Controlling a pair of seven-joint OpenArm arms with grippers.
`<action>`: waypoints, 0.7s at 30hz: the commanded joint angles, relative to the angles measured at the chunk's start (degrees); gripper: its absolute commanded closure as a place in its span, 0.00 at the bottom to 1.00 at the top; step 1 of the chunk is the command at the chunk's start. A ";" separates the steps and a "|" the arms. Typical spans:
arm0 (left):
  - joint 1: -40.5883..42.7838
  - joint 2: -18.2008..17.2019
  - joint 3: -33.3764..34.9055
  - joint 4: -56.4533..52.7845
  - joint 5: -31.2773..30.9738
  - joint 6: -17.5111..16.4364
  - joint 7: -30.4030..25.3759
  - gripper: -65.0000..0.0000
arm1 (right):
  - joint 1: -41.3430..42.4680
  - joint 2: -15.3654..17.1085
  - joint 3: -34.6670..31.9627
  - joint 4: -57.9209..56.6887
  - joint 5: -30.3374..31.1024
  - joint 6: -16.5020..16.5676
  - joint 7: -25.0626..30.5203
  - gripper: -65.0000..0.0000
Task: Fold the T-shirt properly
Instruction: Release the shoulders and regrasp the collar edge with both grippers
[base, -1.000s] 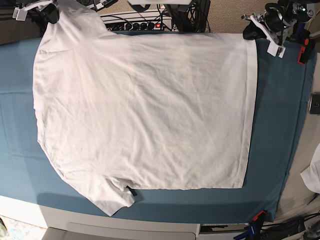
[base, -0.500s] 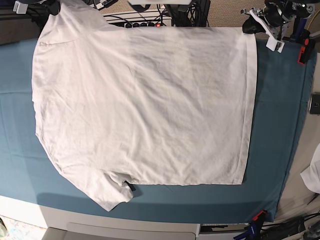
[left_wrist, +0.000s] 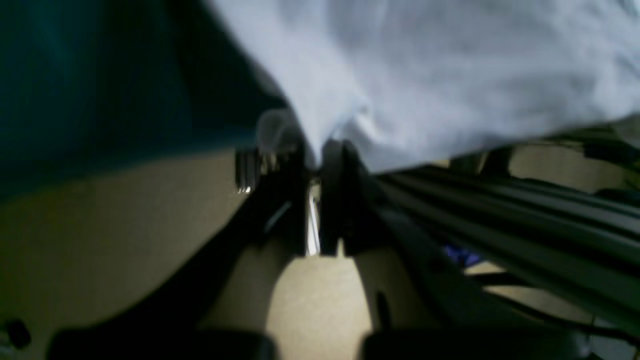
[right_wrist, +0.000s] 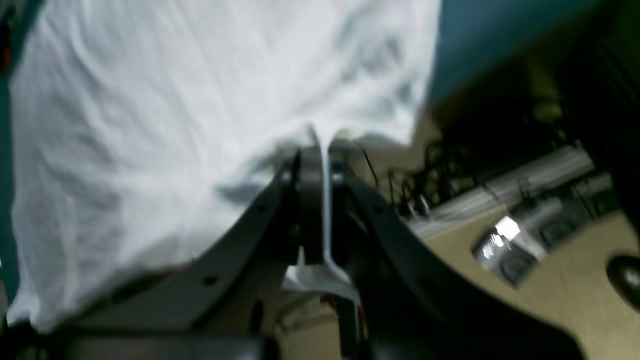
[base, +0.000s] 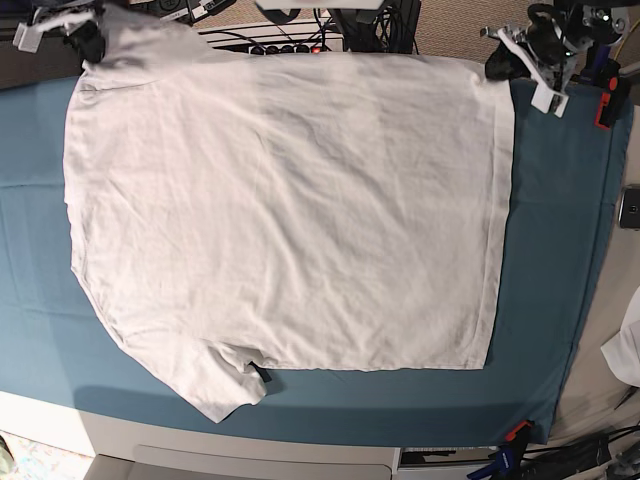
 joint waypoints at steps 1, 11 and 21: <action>0.02 -0.50 -0.48 0.87 -0.72 -0.22 -0.90 1.00 | 0.66 0.63 0.68 0.76 0.52 0.39 1.18 1.00; -6.01 -0.50 -0.42 0.68 0.87 -0.22 -1.97 1.00 | 14.88 0.70 0.52 0.76 -6.78 0.35 2.86 1.00; -11.47 -0.52 1.44 -0.68 4.63 0.24 -3.34 1.00 | 27.28 2.73 -14.80 0.63 -26.45 -2.29 9.88 1.00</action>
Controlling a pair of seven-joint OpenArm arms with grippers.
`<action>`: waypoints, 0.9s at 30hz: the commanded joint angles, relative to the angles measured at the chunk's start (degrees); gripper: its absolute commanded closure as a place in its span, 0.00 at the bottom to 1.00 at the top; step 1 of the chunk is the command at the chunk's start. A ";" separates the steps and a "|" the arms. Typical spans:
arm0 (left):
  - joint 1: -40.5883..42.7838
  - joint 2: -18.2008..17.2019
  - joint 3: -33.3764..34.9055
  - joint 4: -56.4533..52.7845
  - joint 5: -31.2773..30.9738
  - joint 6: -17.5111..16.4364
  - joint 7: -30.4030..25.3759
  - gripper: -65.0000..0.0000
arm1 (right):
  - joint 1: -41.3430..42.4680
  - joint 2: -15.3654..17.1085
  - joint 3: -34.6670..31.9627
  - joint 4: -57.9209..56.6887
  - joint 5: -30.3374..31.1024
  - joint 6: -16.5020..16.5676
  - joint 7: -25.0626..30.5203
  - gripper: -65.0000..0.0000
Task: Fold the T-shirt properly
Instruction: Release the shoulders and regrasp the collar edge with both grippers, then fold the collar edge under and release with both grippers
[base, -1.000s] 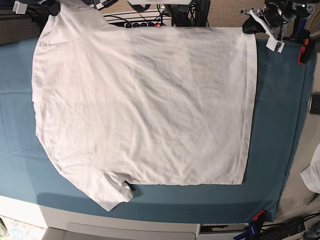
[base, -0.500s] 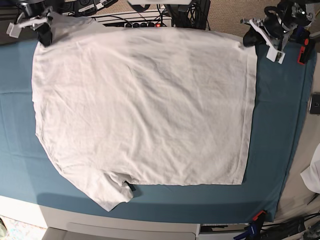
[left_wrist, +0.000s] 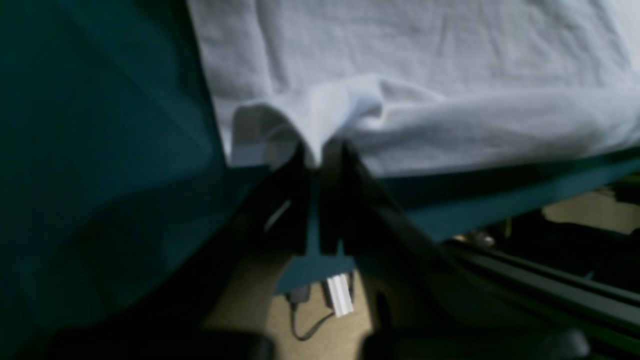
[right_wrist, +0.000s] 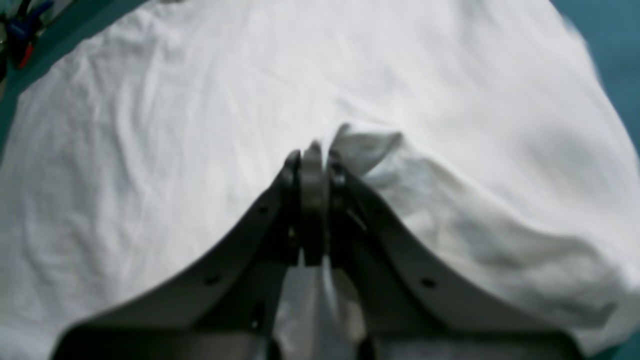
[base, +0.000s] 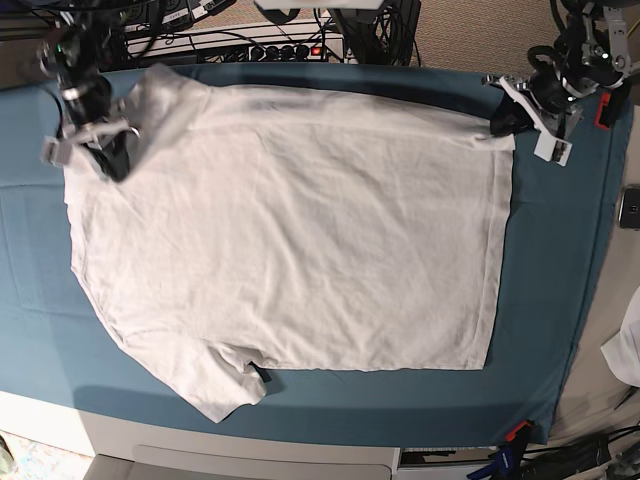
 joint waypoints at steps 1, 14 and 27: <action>-0.52 -0.63 0.17 0.70 0.17 0.09 -1.31 1.00 | 1.22 0.90 -0.68 0.94 -0.70 -0.74 2.29 1.00; -4.15 -0.63 1.99 0.24 7.17 4.92 -3.80 1.00 | 6.51 0.92 -2.01 0.94 -10.27 -10.47 5.53 1.00; -4.20 -0.61 1.99 0.24 7.19 4.94 -3.93 1.00 | 8.00 0.90 -2.01 0.94 -10.34 -11.32 7.65 1.00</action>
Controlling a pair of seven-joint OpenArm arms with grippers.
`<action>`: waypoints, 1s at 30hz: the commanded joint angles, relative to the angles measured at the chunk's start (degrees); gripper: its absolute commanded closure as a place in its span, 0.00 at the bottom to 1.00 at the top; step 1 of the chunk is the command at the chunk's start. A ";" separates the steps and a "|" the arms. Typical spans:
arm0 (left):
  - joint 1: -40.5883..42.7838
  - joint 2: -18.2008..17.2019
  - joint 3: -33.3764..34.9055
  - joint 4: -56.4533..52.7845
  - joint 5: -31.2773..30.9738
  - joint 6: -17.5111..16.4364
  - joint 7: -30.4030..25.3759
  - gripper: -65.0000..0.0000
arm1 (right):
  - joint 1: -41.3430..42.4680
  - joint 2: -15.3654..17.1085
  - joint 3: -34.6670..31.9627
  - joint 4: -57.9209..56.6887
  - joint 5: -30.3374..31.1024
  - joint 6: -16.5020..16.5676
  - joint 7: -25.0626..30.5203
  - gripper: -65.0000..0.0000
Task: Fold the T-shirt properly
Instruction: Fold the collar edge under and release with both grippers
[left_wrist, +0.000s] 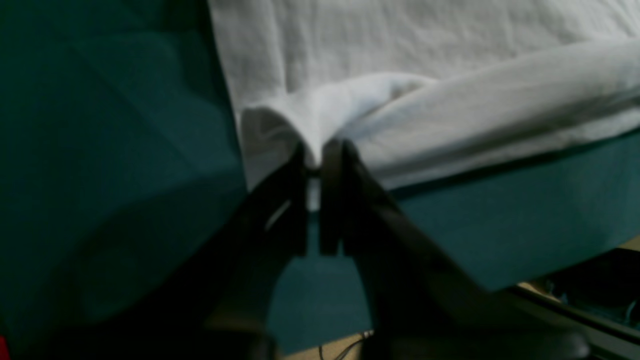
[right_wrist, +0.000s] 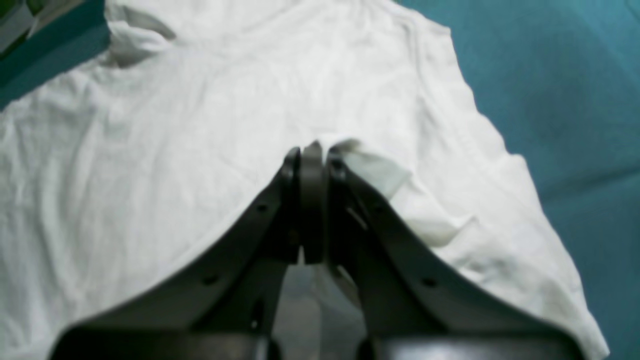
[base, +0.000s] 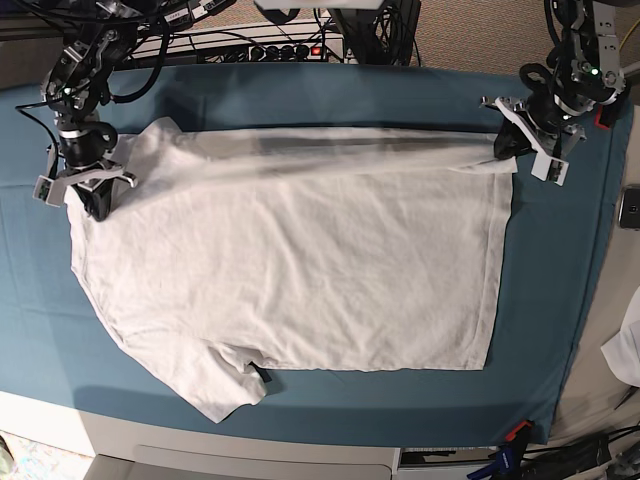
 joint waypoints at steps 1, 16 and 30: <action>-0.02 -0.70 -0.44 0.74 0.48 0.57 -1.25 1.00 | 0.66 0.94 0.26 0.96 0.00 -0.17 2.34 1.00; -0.33 -0.72 -0.44 0.72 2.23 3.10 -3.87 0.86 | 0.63 0.92 0.26 0.96 -2.47 -0.17 2.84 1.00; -0.33 -0.72 -0.44 0.72 3.50 3.13 -4.04 0.50 | 1.62 0.94 2.51 0.96 -10.21 -0.20 3.48 0.64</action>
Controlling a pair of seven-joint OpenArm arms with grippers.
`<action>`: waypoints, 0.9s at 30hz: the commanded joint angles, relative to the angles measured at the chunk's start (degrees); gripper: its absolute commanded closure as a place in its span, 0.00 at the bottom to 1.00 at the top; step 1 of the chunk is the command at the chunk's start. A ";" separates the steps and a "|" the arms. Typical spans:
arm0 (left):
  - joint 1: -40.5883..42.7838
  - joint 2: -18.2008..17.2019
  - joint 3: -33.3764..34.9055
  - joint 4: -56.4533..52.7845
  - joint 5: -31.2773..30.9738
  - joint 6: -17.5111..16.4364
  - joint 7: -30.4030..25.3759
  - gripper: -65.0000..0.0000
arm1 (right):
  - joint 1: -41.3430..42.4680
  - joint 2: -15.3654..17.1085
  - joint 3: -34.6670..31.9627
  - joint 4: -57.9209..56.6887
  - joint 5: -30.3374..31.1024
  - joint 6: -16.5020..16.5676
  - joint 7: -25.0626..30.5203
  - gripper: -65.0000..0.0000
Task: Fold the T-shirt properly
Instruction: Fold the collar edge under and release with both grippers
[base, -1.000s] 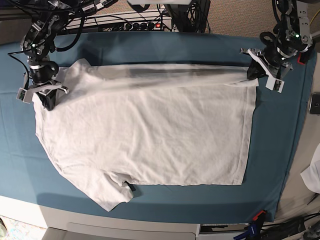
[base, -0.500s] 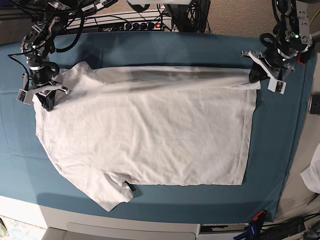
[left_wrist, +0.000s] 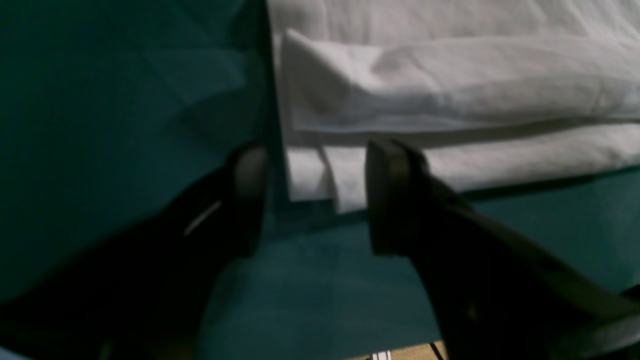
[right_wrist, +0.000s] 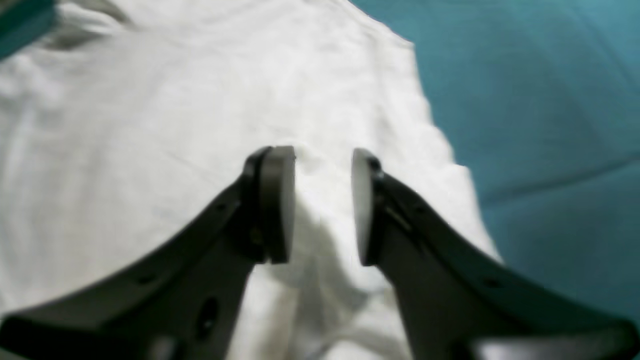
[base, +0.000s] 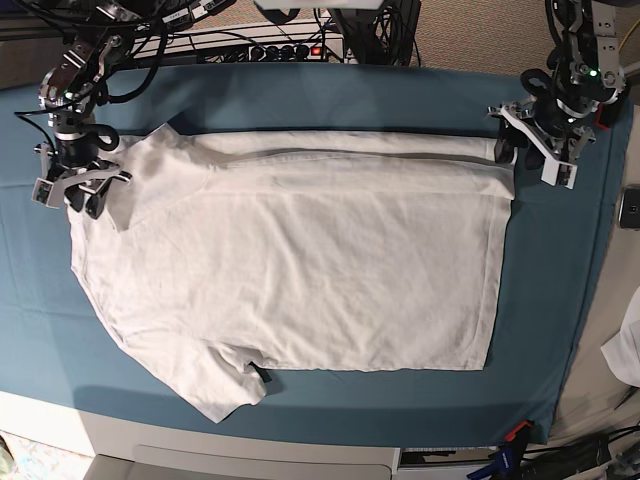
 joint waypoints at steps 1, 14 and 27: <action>-0.11 -0.79 -0.39 0.79 -0.04 -0.22 -0.98 0.50 | 0.98 0.96 1.99 0.96 0.37 -0.26 0.96 0.59; -0.13 -0.79 -0.37 0.79 -0.83 -0.48 0.07 0.50 | -4.00 6.54 21.42 -0.68 22.93 0.02 -13.42 0.54; -0.13 -0.79 -0.37 0.79 -0.96 -0.87 0.50 0.50 | -0.55 6.86 20.98 -25.35 39.87 6.23 -19.41 0.54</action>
